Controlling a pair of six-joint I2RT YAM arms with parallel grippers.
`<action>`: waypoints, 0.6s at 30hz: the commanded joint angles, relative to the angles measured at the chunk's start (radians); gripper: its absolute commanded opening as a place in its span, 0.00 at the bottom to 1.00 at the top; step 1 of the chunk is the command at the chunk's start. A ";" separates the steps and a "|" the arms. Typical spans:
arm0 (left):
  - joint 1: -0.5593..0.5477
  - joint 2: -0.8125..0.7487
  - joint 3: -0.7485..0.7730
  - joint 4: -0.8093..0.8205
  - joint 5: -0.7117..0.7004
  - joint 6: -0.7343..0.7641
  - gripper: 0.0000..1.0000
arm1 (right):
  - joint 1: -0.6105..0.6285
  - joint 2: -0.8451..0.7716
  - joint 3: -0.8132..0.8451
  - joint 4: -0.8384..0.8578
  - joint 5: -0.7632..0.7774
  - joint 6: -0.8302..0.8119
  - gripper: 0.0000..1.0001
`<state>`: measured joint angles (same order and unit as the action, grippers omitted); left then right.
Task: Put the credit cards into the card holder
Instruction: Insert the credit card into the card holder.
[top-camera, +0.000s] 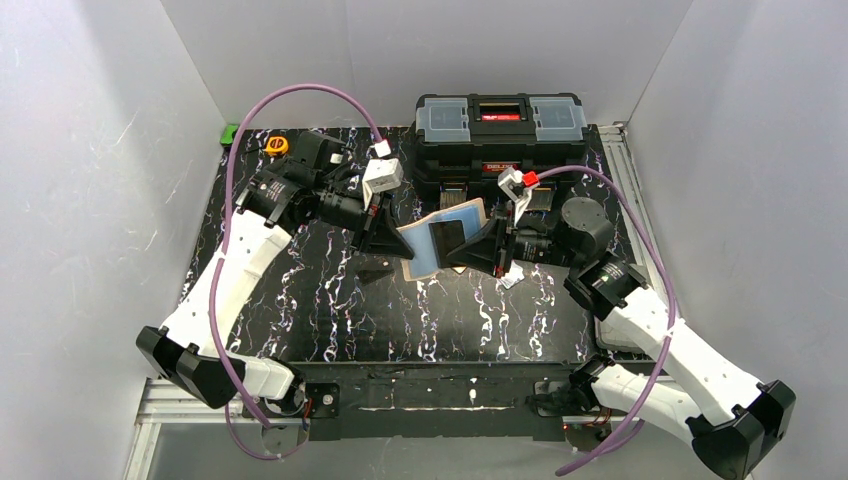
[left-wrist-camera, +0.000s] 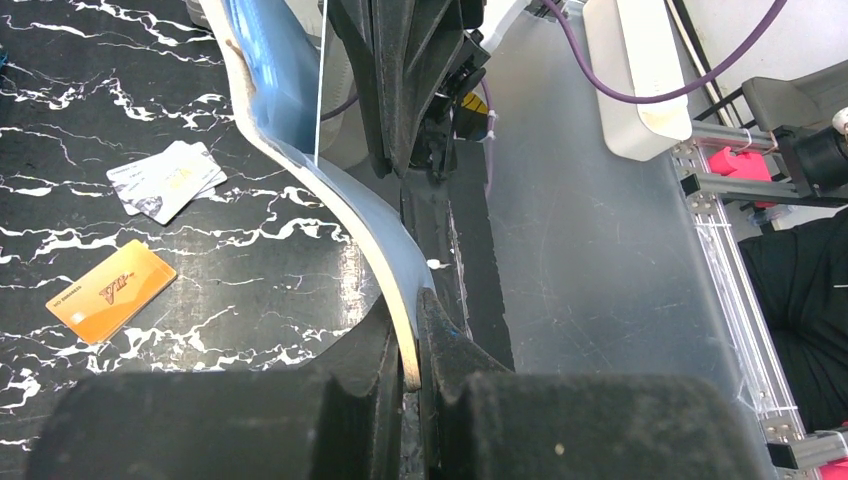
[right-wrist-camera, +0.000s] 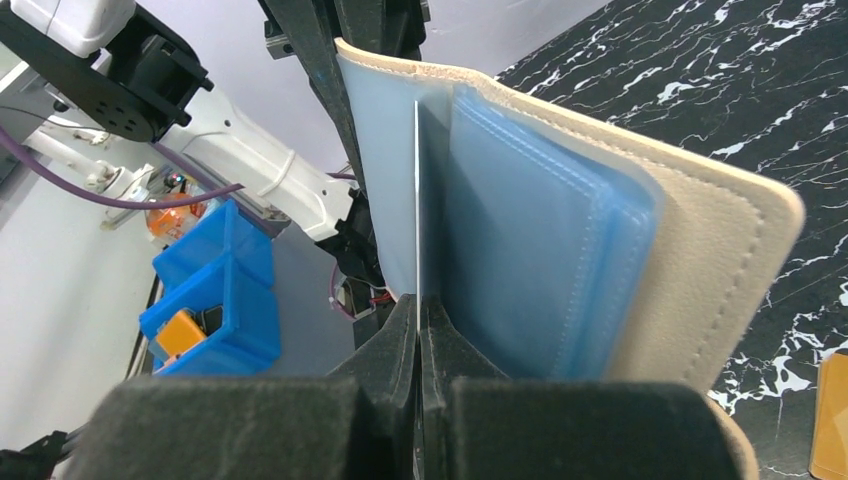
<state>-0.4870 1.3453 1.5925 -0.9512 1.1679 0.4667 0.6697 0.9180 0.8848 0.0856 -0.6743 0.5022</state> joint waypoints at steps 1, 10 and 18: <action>-0.012 -0.030 0.030 -0.010 0.035 0.034 0.00 | 0.004 0.011 -0.007 0.056 -0.056 0.022 0.01; -0.026 -0.026 0.029 -0.011 0.026 0.034 0.03 | 0.004 0.044 0.000 0.085 -0.093 0.034 0.01; -0.033 -0.025 0.004 0.045 0.017 -0.034 0.22 | 0.007 0.041 0.005 0.095 -0.078 0.026 0.01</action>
<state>-0.5110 1.3453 1.5925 -0.9585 1.1519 0.4683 0.6689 0.9653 0.8848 0.1223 -0.7364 0.5247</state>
